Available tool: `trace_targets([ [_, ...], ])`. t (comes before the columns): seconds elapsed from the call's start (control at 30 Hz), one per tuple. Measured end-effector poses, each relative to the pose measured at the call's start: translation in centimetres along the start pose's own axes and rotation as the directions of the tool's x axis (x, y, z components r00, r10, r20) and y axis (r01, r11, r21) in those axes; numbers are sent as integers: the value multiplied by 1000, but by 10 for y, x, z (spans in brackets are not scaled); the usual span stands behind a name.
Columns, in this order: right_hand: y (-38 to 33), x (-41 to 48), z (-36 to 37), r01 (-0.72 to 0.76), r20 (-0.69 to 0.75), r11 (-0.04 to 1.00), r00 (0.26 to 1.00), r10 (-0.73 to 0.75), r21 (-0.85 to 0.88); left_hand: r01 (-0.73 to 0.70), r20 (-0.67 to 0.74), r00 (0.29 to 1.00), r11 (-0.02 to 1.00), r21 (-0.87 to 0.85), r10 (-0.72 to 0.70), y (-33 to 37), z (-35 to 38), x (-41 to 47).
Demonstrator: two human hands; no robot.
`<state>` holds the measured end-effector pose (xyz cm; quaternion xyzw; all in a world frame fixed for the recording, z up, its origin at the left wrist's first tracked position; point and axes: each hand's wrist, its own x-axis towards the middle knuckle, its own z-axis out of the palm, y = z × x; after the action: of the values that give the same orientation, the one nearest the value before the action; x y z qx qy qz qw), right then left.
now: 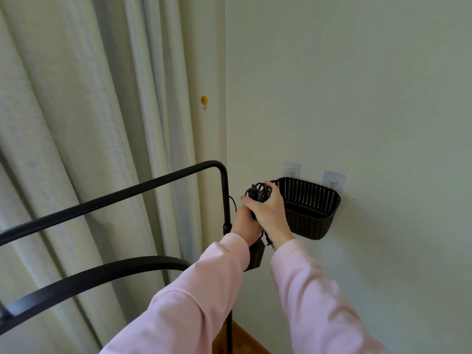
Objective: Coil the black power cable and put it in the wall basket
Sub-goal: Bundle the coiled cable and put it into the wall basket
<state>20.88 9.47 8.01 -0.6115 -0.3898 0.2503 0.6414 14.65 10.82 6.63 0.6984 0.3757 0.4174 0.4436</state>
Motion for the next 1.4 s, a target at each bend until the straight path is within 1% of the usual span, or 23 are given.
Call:
trace_targets([
  [0.03, 1, 1, 2, 0, -17, 1000, 1000, 0, -2, -68, 17, 998, 984, 163, 66, -3, 1, 1],
  [0.07, 1, 2, 3, 0, -30, 1000, 1000, 0, -7, -71, -23, 997, 974, 216, 78, -5, 4, 2],
  [0.13, 2, 4, 4, 1, -58, 1000, 998, -1, 3, -54, -22, 998, 975, 217, 60, -8, 6, 2],
  [0.17, 3, 5, 5, 5, -71, 1000, 997, -4, 15, -51, 2, 999, 977, 209, 52, -12, 6, 3],
  [0.2, 4, 6, 6, 2, -84, 1000, 996, 0, 21, -33, -15, 999, 977, 212, 37, -9, 5, 2],
  [0.33, 7, 8, 8, 16, -124, 1000, 992, -15, 7, -19, 38, 999, 982, 187, 12, -7, 0, 3],
  [0.43, 7, 8, 10, 62, -110, 997, 992, -67, -43, -27, 129, 992, 951, 308, -14, -5, -5, 7],
  [0.47, 6, 8, 11, 81, -99, 995, 991, -87, -58, -7, 145, 989, 948, 318, -41, -4, -8, 9],
  [0.53, 4, 7, 14, 118, -78, 991, 989, -123, -65, 37, 156, 984, 963, 268, -81, -3, -12, 13],
  [0.63, 3, 7, 15, 128, -54, 991, 990, -130, -47, 89, 119, 986, 976, 198, -114, -3, -15, 10],
  [0.73, 4, 5, 17, 82, -13, 997, 997, -82, 5, 105, 66, 991, 986, 130, -114, -9, -16, 9],
  [0.83, 7, 1, 14, -69, 96, 997, 993, 66, 23, 64, 25, 997, 994, 86, -67, -6, -13, 6],
  [0.87, 7, -1, 12, -119, 140, 992, 984, 113, 33, 73, 14, 997, 994, 84, -74, -6, -13, 6],
  [0.9, 8, -3, 11, -153, 169, 987, 975, 144, 42, 61, 12, 998, 994, 89, -62, -6, -14, 6],
  [0.93, 8, -5, 11, -168, 169, 984, 973, 156, 57, 36, 48, 998, 994, 106, -41, -9, -14, 7],
  [1.0, 10, -5, 12, -153, 96, 984, 985, 144, 90, -19, 120, 993, 980, 197, -5, -11, -13, 7],
  [1.03, 11, -4, 15, -149, 51, 983, 988, 144, 104, -49, 126, 992, 971, 236, 19, -13, -14, 7],
  [1.1, 13, -3, 19, -142, -19, 982, 989, 146, 123, -27, 155, 988, 968, 251, -13, -16, -15, 9],
  [1.17, 16, -2, 23, -136, -51, 983, 988, 143, 123, -12, 201, 978, 954, 301, -51, -18, -17, 12],
  [1.27, 21, 0, 27, -134, -81, 984, 986, 144, 118, 35, 279, 954, 969, 245, -105, -19, -26, 12],
  [1.33, 25, 2, 26, -129, -110, 983, 983, 144, 130, 27, 340, 934, 969, 245, -112, -24, -33, 13],
  [1.4, 29, 4, 24, -118, -125, 983, 983, 136, 143, 32, 353, 930, 980, 197, -102, -30, -39, 14],
])
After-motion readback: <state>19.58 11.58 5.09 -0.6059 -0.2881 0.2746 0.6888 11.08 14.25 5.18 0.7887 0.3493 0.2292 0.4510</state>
